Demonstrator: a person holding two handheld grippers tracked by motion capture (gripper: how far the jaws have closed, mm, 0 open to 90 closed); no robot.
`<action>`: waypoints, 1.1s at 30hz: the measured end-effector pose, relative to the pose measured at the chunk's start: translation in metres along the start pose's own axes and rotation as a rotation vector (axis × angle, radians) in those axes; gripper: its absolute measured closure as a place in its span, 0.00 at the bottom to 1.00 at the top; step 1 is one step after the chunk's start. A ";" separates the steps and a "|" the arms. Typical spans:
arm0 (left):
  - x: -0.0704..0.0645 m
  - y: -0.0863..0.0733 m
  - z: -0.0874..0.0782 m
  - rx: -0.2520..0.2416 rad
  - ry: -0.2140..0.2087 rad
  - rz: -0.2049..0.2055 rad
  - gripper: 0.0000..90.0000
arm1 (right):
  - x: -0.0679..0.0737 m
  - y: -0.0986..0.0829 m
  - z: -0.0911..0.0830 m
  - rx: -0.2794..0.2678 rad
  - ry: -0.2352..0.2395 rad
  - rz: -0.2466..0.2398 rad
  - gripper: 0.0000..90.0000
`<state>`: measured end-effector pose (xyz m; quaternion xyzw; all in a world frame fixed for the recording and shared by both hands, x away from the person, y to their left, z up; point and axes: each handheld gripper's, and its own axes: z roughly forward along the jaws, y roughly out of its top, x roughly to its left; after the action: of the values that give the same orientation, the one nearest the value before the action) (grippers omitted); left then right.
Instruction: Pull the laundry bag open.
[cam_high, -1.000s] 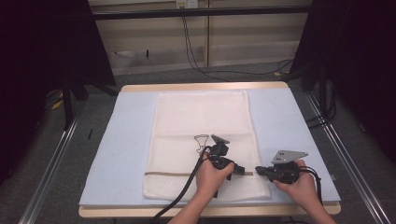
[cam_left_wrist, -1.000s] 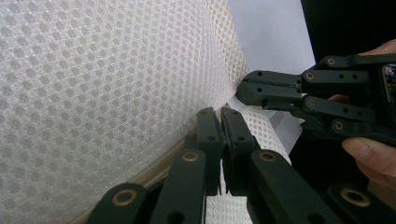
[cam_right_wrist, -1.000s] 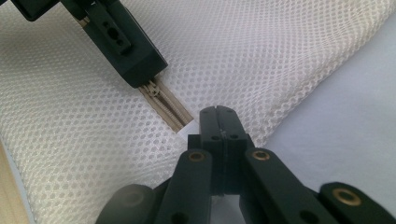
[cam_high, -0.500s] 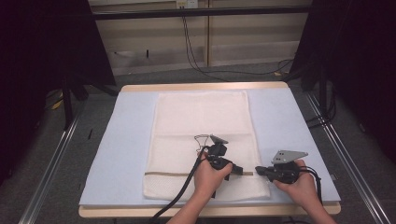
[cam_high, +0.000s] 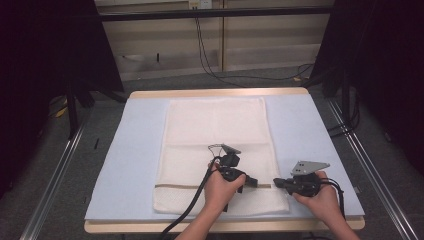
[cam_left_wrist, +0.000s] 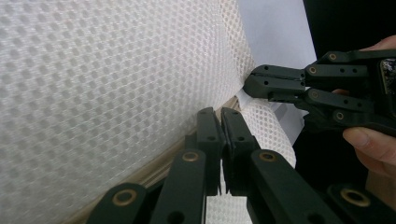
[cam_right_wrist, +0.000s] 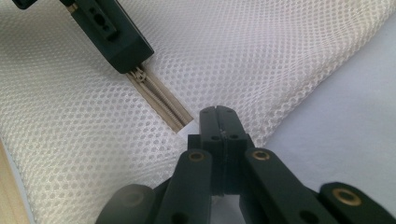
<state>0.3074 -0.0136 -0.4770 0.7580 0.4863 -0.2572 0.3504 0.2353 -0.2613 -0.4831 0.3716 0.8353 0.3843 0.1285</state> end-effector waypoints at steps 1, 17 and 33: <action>0.000 0.000 -0.001 -0.002 0.004 0.000 0.97 | 0.000 0.000 0.000 0.000 0.002 0.001 1.00; 0.003 -0.002 -0.004 -0.005 0.000 0.003 0.97 | 0.000 0.000 0.000 -0.001 0.001 0.002 1.00; 0.005 -0.003 -0.009 -0.011 0.012 0.011 0.97 | 0.000 0.000 0.000 0.002 0.003 0.004 1.00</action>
<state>0.3069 -0.0029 -0.4763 0.7603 0.4858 -0.2480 0.3529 0.2356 -0.2612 -0.4829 0.3727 0.8353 0.3841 0.1263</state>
